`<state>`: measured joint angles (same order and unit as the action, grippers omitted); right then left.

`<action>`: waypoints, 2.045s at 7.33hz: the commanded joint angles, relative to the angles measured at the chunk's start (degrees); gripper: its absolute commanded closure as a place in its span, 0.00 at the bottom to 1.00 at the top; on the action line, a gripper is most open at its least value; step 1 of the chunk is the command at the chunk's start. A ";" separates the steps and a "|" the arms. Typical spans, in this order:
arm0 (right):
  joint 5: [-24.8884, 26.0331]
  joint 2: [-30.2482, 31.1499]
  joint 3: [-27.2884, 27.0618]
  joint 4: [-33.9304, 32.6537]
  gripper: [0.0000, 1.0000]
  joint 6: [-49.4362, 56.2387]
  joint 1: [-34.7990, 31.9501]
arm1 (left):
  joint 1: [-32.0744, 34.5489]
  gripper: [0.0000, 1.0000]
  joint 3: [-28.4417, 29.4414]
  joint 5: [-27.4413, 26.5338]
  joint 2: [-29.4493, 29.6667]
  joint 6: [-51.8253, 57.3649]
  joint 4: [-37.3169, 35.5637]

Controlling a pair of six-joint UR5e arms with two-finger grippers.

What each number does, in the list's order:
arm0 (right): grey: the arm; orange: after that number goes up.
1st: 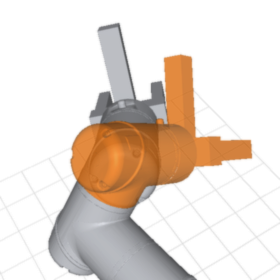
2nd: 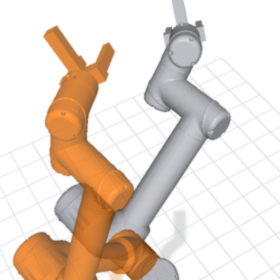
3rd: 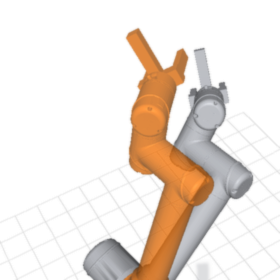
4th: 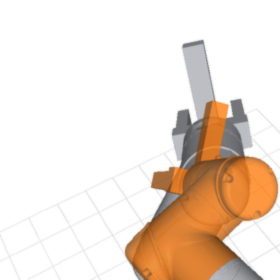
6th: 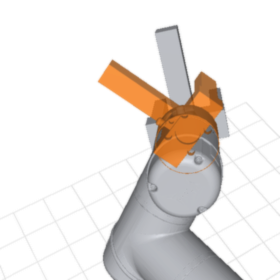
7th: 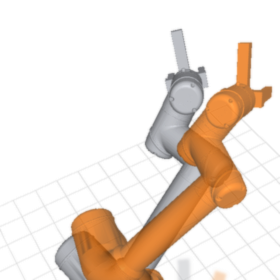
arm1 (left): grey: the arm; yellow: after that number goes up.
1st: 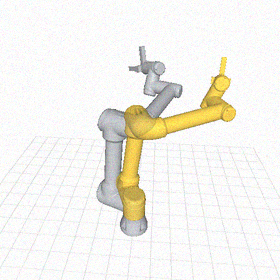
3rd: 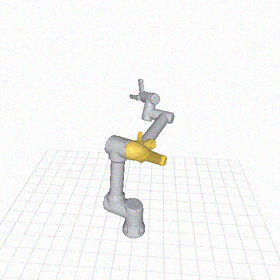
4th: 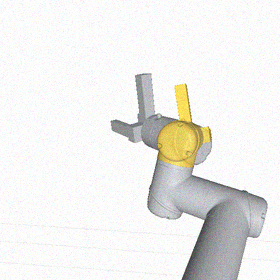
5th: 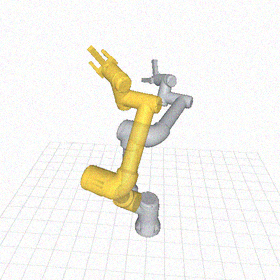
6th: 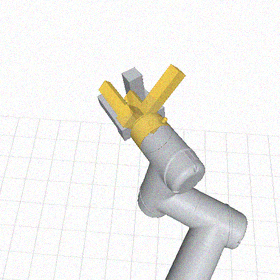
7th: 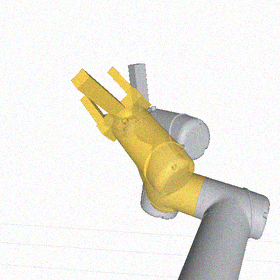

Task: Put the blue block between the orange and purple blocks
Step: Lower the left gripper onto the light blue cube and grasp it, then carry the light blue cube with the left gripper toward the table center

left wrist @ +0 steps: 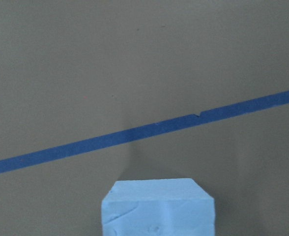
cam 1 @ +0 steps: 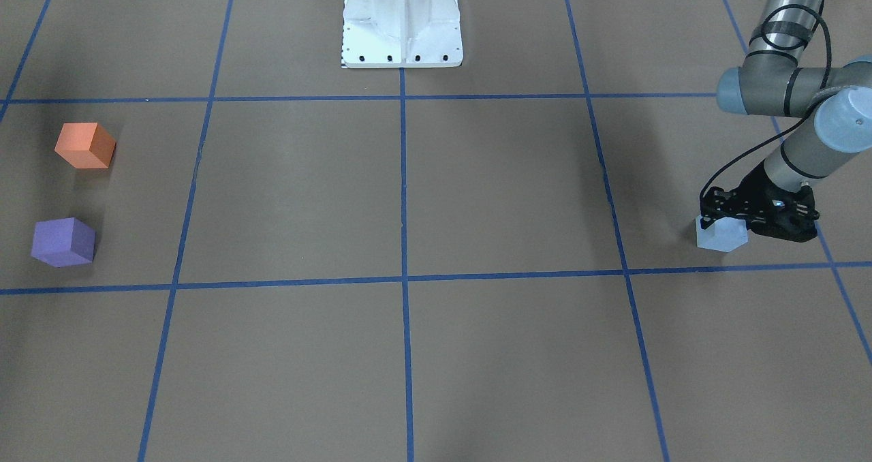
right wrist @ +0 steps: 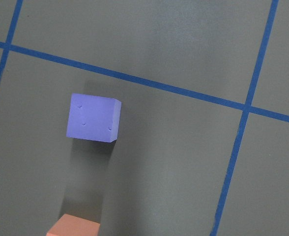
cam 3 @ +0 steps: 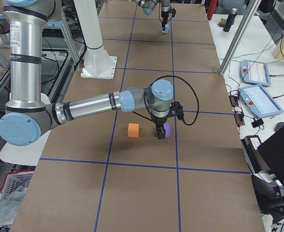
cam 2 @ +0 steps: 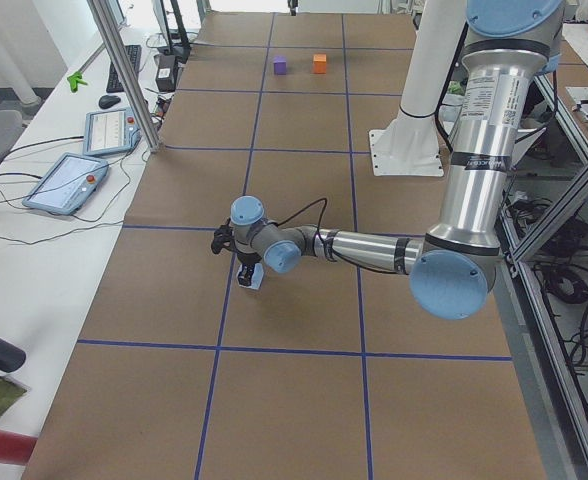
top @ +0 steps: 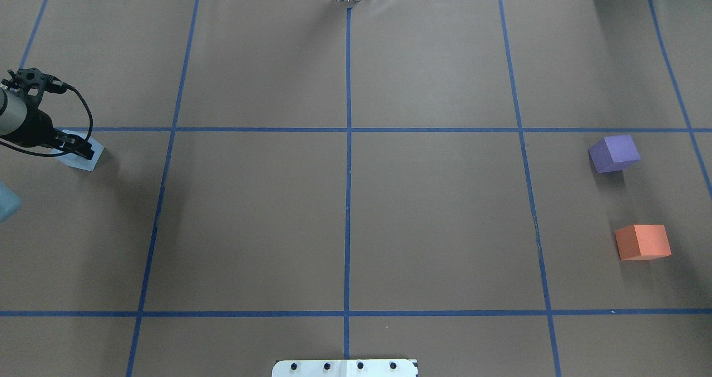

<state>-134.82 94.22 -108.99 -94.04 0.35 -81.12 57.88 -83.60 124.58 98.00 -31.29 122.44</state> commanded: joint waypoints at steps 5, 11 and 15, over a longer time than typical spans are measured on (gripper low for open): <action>-0.09 0.00 0.00 0.00 0.00 0.00 0.00 | -10.81 0.75 -12.81 -1.75 15.31 -34.19 -11.92; 0.00 0.09 -0.09 0.00 0.00 0.00 0.00 | -32.91 0.38 1.23 -24.79 43.06 -48.25 -26.90; -0.09 0.00 -0.26 0.09 0.00 0.09 0.00 | -32.83 0.01 0.55 -26.15 42.80 -45.37 -27.16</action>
<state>-134.88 94.26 -109.11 -94.03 0.37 -81.12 24.84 -82.50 98.20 140.73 -78.40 95.39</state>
